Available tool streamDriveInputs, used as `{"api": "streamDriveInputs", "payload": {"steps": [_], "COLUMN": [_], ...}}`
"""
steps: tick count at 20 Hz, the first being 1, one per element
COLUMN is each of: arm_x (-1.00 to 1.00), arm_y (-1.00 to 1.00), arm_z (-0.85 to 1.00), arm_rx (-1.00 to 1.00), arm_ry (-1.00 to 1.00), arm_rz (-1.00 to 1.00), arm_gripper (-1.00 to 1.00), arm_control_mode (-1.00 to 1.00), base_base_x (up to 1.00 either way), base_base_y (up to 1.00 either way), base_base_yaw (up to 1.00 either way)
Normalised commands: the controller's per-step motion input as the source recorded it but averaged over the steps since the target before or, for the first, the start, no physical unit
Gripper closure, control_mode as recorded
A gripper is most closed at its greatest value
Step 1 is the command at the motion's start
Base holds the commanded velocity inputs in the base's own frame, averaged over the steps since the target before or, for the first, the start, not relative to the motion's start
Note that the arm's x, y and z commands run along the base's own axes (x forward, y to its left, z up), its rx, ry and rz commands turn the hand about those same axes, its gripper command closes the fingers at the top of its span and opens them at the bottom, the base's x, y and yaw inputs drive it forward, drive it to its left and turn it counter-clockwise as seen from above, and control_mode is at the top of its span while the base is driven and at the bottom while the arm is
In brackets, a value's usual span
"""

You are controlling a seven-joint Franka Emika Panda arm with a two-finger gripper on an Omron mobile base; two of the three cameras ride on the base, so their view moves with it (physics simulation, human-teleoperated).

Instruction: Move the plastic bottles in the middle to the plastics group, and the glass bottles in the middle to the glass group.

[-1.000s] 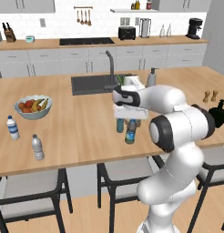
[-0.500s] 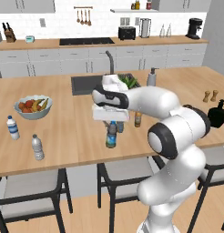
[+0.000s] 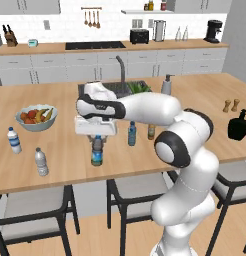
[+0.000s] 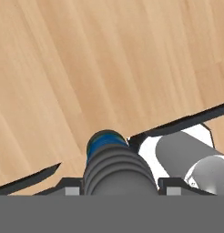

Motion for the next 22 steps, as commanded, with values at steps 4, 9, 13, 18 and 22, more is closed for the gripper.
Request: {"api": "streamDriveInputs", "payload": {"steps": [4, 9, 13, 18, 22], "arm_x": [0.0, 0.09, 0.42, 0.39, 0.46], "arm_y": [0.88, 0.63, 0.73, 0.56, 0.34], "arm_z": [-0.06, -0.09, -0.01, -0.11, -0.24], "arm_rx": [0.0, 0.0, 0.0, 0.0, 0.0], "arm_ry": [0.0, -0.01, 0.0, 0.0, -0.01], "arm_rz": [0.0, 0.0, 0.0, 0.0, -0.04], "arm_gripper": [1.0, 1.0, 1.0, 1.0, 1.0], "arm_control_mode": [-1.0, -1.0, -1.0, -1.0, -1.0], "base_base_x": [0.0, 0.0, 0.0, 0.0, 0.0], "base_base_y": [0.0, 0.0, 0.0, 0.0, 0.0], "base_base_yaw": [0.0, 0.0, 0.0, 0.0, 0.0]}}
